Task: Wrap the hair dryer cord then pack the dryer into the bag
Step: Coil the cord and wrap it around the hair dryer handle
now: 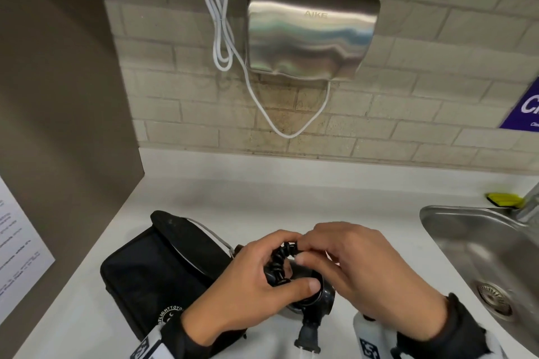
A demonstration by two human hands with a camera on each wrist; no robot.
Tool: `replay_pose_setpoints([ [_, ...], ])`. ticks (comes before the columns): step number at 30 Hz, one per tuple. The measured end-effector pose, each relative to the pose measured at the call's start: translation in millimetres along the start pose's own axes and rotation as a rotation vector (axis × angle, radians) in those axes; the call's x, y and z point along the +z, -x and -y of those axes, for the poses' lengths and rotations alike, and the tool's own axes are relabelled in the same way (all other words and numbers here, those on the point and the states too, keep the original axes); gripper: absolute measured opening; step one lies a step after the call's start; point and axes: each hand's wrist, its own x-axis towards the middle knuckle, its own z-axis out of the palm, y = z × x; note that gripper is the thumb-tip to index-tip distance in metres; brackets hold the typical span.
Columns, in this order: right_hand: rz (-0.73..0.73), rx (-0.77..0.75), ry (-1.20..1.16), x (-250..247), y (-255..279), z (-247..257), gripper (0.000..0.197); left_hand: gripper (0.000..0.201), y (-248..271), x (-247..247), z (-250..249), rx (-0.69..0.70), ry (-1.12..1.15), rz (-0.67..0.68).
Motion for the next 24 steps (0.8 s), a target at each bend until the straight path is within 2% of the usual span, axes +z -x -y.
replay_pose_setpoints([
  [4,0.045,-0.059,0.159,5,-4,1,0.024,0.034,1,1,1,-0.024,0.031,0.027],
  [8,0.043,-0.039,0.051,11,-1,-3,0.025,0.031,2,2,4,-0.06,0.022,0.039],
  [14,-0.157,-0.013,-0.086,19,1,-6,0.015,0.018,0,2,2,-0.003,-0.091,0.042],
  [19,-0.18,-0.076,-0.094,22,-1,-7,0.015,0.013,-1,4,4,0.068,-0.154,-0.032],
  [24,-0.226,-0.034,-0.222,30,2,-10,0.017,0.013,0,4,6,0.075,-0.135,-0.087],
])
